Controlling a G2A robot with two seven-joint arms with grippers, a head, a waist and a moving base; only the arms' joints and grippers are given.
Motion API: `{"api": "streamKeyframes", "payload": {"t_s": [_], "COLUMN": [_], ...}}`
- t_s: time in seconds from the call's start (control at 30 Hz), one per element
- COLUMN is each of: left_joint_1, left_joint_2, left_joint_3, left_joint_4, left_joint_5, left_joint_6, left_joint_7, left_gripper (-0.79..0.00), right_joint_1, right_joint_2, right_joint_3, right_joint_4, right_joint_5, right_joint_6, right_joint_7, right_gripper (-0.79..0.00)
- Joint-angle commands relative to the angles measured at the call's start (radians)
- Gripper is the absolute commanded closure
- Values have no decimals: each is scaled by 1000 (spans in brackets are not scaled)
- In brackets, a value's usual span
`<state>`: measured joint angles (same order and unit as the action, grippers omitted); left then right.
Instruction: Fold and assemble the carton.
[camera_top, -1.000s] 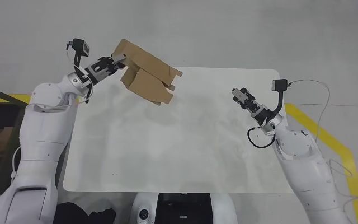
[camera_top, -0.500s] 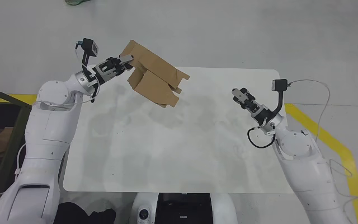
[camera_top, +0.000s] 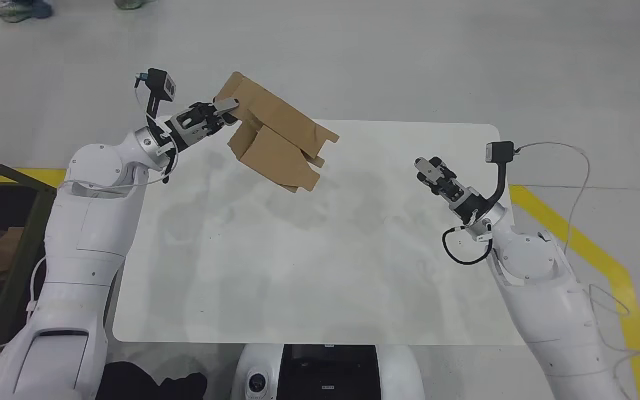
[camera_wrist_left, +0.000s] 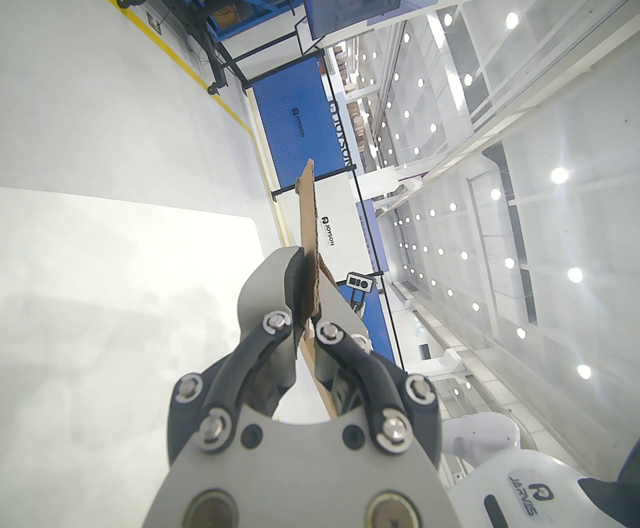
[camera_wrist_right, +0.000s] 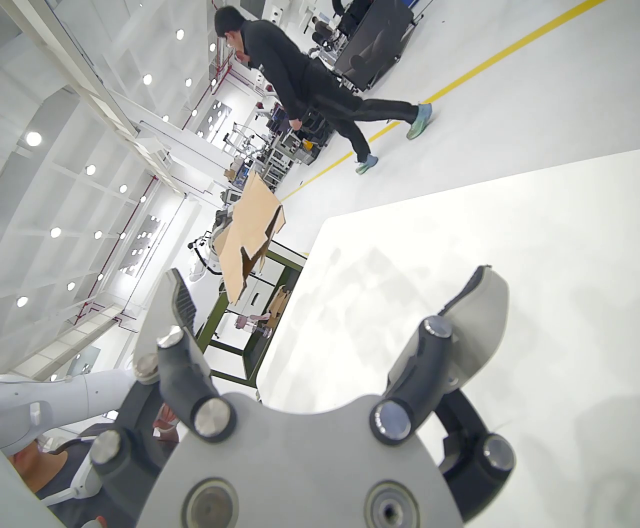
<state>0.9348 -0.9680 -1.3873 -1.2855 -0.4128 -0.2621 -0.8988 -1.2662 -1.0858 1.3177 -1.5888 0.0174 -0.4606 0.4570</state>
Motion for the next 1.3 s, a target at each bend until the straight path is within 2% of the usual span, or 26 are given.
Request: {"api": "streamKeyframes", "payload": {"t_s": [0.0, 0.1, 0.2, 0.43, 0.67, 0.97, 1.27], "left_joint_1": [0, 2, 3, -46, -116, -200, -233], "left_joint_2": [0, 0, -1, -10, -29, -70, -99], "left_joint_3": [0, 1, 14, 72, 163, 295, 368], "left_joint_4": [0, -2, -31, -41, 16, 111, 149], "left_joint_5": [0, 1, 31, 88, 117, 71, 37], "left_joint_6": [0, 2, 21, 44, 32, -9, -57], "left_joint_7": [0, 4, 14, -6, -58, -130, -170], "left_gripper": [0, 0, 0, 0, 0, 0, 0], "right_joint_1": [0, -1, 9, 38, 67, 109, 154], "right_joint_2": [0, -1, -1, -3, -7, -16, -28], "right_joint_3": [0, -9, -25, -71, -115, -174, -207], "right_joint_4": [0, -10, -6, 35, 86, 126, 203], "right_joint_5": [0, -4, 15, 50, 164, 297, 391], "right_joint_6": [0, 29, 51, 79, 48, 56, 40], "right_joint_7": [0, 12, 76, 220, 375, 529, 573], "right_gripper": [-785, -785, -785, -785, -785, -785, -785]}}
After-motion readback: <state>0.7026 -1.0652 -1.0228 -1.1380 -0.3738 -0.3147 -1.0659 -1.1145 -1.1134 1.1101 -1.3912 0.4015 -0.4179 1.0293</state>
